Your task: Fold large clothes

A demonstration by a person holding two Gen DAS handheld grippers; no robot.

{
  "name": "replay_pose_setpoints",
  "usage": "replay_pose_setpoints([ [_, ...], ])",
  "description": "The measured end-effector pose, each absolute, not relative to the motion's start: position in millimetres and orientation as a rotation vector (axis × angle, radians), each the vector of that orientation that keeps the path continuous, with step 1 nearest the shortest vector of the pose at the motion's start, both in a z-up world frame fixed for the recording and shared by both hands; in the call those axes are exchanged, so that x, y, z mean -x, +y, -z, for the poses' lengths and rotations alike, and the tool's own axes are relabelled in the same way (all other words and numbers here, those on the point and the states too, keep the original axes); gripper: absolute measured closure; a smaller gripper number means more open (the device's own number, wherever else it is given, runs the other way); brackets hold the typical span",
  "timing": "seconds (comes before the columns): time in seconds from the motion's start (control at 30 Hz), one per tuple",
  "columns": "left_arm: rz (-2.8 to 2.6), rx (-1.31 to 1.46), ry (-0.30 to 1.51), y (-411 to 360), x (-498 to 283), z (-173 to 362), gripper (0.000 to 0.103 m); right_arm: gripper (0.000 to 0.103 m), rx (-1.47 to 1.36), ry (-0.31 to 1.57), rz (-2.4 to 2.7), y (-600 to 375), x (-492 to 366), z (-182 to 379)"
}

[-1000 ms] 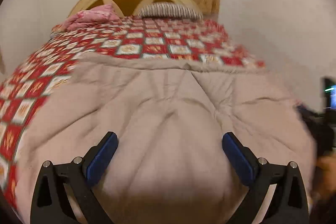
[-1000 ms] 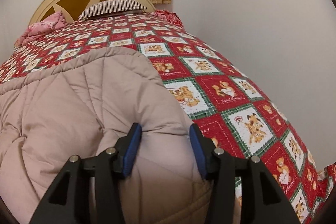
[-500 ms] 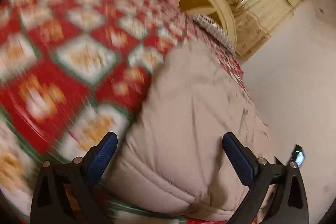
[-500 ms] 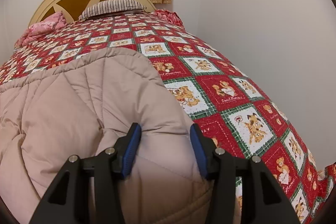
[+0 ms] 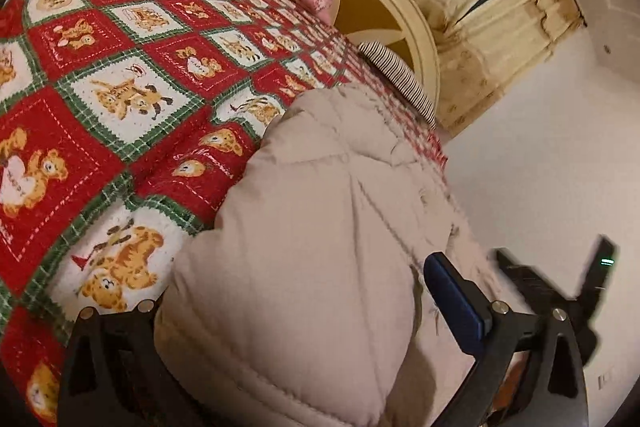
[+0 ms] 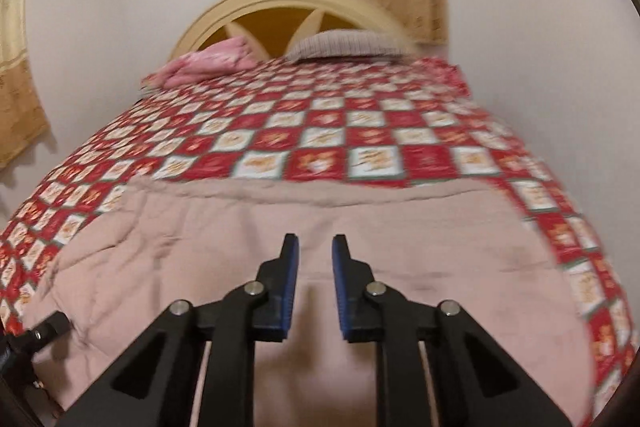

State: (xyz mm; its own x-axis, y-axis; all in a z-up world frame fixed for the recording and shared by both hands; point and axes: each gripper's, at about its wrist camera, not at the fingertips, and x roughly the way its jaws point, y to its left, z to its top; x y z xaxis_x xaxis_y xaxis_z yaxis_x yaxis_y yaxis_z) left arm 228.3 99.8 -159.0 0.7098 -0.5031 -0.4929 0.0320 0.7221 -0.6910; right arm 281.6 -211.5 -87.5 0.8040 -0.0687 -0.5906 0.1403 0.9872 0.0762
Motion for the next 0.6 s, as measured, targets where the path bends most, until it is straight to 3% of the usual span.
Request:
replay_pose_setpoints([
  [0.13,0.337,0.709,0.714,96,-228,158,0.002,0.089,-0.087,0.782,0.087,-191,-316,160],
  [0.3,0.325,0.721,0.697,86,-241,156,0.002,0.089,-0.146,0.8,0.067,-203,-322,164],
  [0.33,0.339,0.728,0.692,85,-242,155,0.009,0.089,-0.148,0.799,0.069,-203,-321,165],
  [0.37,0.358,0.731,0.683,85,-242,154,0.031,0.089,-0.14,0.799,0.075,-202,-320,165],
  [0.47,0.46,0.714,0.643,90,-238,142,0.064,0.089,-0.117,0.804,0.088,-197,-319,163],
  [0.6,0.552,0.72,0.606,93,-231,126,0.077,0.089,-0.126,0.824,0.081,-193,-320,161],
])
